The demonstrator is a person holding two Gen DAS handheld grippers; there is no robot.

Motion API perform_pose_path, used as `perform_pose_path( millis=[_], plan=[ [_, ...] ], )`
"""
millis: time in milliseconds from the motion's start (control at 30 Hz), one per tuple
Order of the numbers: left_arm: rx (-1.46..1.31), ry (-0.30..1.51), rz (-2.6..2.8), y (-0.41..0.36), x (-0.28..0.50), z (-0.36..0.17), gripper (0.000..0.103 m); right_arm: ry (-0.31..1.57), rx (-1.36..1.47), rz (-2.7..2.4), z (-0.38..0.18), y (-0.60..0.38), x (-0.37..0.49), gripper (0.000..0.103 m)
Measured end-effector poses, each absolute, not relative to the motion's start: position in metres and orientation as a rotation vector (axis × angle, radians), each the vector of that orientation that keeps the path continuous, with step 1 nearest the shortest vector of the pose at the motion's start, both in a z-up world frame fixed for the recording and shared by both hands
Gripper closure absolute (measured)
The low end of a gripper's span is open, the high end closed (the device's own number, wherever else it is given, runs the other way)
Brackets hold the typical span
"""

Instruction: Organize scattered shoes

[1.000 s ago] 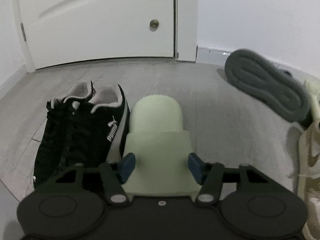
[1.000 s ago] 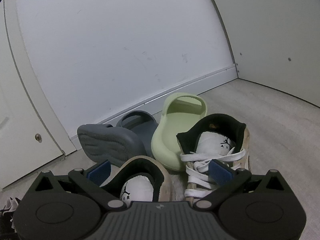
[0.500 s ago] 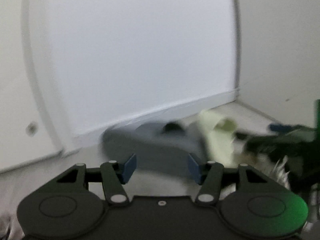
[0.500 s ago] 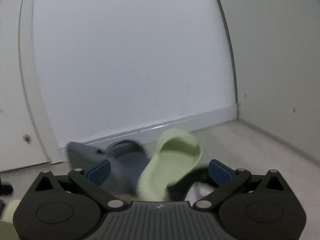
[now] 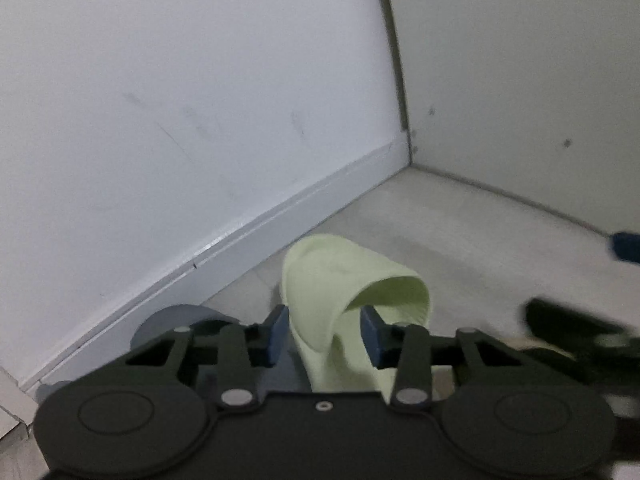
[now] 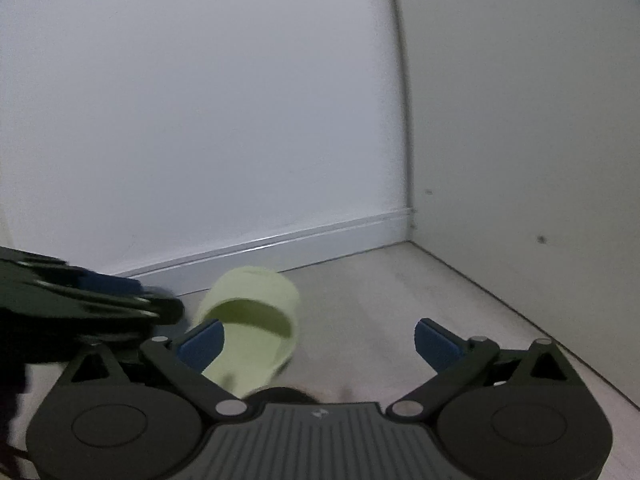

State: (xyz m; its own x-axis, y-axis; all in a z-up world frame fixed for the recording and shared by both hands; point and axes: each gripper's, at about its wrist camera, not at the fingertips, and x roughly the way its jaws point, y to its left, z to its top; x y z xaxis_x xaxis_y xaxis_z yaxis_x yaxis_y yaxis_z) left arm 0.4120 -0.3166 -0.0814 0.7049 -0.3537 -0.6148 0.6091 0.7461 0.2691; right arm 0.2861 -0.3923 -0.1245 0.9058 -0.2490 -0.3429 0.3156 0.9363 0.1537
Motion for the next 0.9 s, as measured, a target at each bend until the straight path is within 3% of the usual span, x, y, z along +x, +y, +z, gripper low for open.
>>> perform_pose_path(
  millis=[133,433,700,900],
  plan=[
    [0.541,0.588,-0.533,-0.325,0.428,-0.099,0.069,0.300,0.319,-0.294,-0.121,-0.409,0.279,0.004],
    [0.341,0.609,-0.414,-0.312,0.455,-0.104,0.091,0.296,0.367,-0.322,-0.126,-0.420,0.276,0.004],
    [0.178,0.363,-0.426,-0.274,0.417,-0.028,0.091,0.280,0.397,-0.316,-0.124,-0.426,0.277,0.004],
    [0.005,0.265,-0.295,-0.182,0.355,0.020,0.093,0.288,0.422,-0.308,-0.126,-0.426,0.276,0.004]
  ],
)
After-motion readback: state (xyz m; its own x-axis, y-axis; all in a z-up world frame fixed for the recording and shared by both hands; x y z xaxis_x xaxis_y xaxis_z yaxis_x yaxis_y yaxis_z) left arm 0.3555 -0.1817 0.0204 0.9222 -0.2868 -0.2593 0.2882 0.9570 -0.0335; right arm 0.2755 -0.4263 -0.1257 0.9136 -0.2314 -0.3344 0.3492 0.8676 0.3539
